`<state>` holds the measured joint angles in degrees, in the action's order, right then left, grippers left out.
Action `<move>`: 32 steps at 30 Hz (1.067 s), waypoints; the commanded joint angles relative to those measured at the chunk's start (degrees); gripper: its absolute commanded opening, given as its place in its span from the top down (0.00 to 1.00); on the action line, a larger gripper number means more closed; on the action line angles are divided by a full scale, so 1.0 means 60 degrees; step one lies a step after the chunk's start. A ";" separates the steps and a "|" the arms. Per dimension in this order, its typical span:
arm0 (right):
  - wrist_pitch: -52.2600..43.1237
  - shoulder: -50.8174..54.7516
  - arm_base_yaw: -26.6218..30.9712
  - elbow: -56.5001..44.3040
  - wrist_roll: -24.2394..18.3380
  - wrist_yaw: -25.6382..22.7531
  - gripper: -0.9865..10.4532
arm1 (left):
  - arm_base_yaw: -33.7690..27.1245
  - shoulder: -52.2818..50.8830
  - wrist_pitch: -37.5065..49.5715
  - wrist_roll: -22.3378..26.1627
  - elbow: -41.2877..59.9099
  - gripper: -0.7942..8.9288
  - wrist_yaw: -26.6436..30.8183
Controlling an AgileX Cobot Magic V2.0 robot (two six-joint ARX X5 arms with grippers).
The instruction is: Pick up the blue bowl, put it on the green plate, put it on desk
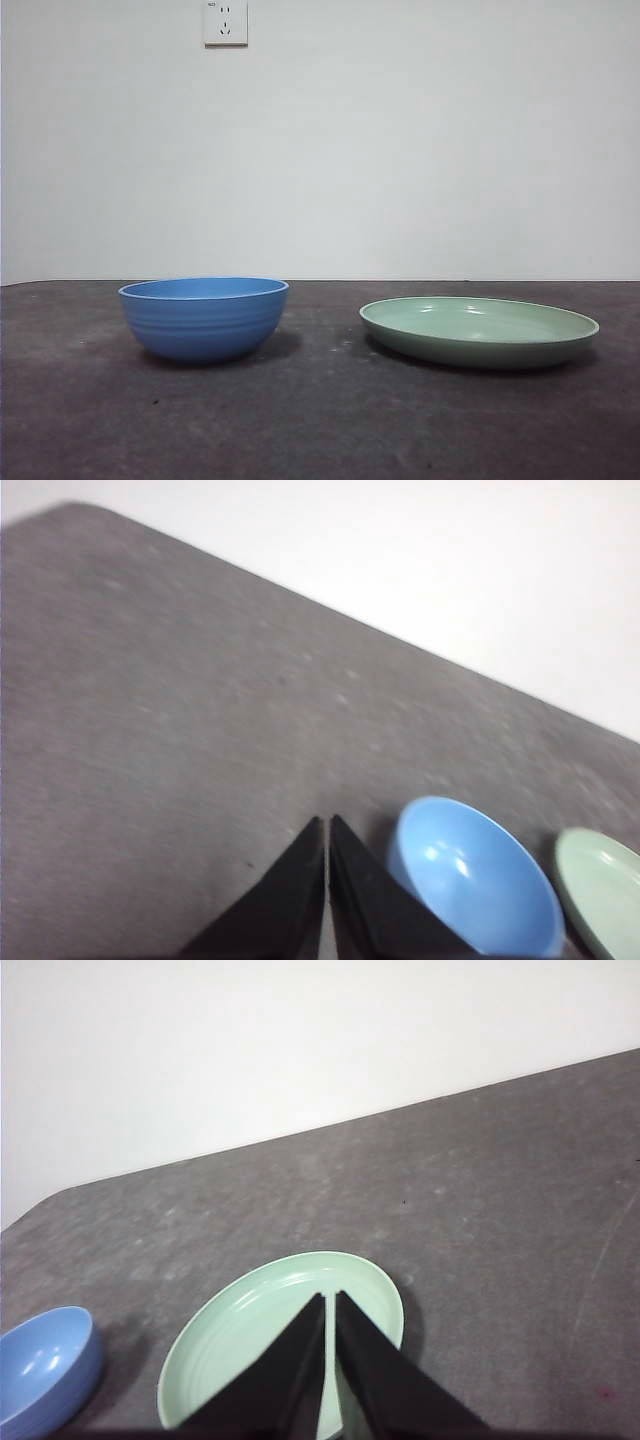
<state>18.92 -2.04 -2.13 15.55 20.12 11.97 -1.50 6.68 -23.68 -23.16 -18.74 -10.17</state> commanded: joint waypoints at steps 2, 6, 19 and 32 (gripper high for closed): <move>0.0634 -0.0608 0.0000 0.1042 -0.0415 0.0051 0.90 | -0.0004 0.0816 -0.0444 0.0612 -0.0980 0.91 -0.0776; 0.1545 -0.1581 0.0000 0.2102 -0.0965 0.0605 0.90 | -0.0004 0.1800 -0.1115 0.1242 -0.1971 0.91 -0.1639; 0.5497 -0.5238 -0.0051 0.5406 -0.3410 0.3184 0.90 | 0.0648 0.4160 -0.3734 0.3042 -0.4433 0.91 -0.3931; 0.7151 -0.6007 -0.1359 0.6109 -0.4222 0.3541 0.90 | 0.1912 0.4736 -0.5271 0.3792 -0.4794 0.91 -0.4564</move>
<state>62.24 -37.80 -9.91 51.18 -4.16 32.99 9.82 34.83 -55.62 -1.67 -46.41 -37.39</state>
